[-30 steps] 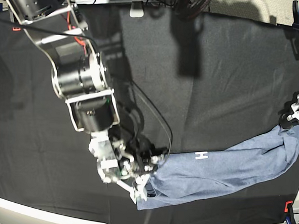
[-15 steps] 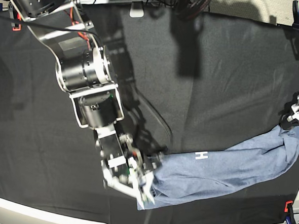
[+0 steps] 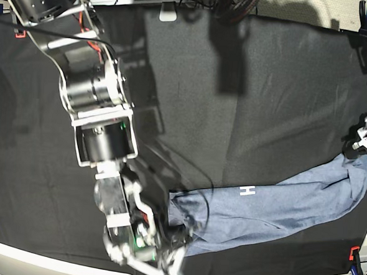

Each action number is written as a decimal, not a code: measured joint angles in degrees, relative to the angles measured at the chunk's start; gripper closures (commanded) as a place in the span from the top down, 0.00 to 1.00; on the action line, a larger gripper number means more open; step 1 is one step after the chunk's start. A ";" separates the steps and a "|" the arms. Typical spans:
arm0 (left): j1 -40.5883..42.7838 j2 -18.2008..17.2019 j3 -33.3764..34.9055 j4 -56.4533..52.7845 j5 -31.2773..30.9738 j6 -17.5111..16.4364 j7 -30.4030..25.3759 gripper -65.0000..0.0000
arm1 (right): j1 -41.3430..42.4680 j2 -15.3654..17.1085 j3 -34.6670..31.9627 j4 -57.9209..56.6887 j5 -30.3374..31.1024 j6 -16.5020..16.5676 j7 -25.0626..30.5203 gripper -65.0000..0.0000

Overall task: Layout the t-shirt on the table in an organized manner, then fold the t-shirt properly
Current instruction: 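Grasp the bunched shirt end with the right gripper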

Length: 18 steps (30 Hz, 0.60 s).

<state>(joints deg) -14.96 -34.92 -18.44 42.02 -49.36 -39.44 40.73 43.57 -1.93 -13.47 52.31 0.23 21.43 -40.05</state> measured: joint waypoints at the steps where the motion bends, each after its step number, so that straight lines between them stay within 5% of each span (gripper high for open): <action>1: 0.02 0.00 0.00 0.00 -0.02 0.00 0.26 0.00 | -0.57 -0.11 -0.04 -2.16 0.42 0.11 3.06 0.50; 9: 0.00 0.00 0.00 0.00 -0.04 0.00 1.07 0.00 | 0.94 -1.88 -0.04 -24.50 -0.42 -4.04 23.63 0.53; 18: 0.02 0.00 0.00 0.00 -0.15 0.00 1.07 0.00 | 1.84 -3.30 -0.02 -29.70 -4.28 -7.76 25.64 0.52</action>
<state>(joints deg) -14.94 -34.92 -18.44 42.02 -49.52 -39.44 41.80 45.41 -5.23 -13.50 22.61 -4.05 13.67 -14.41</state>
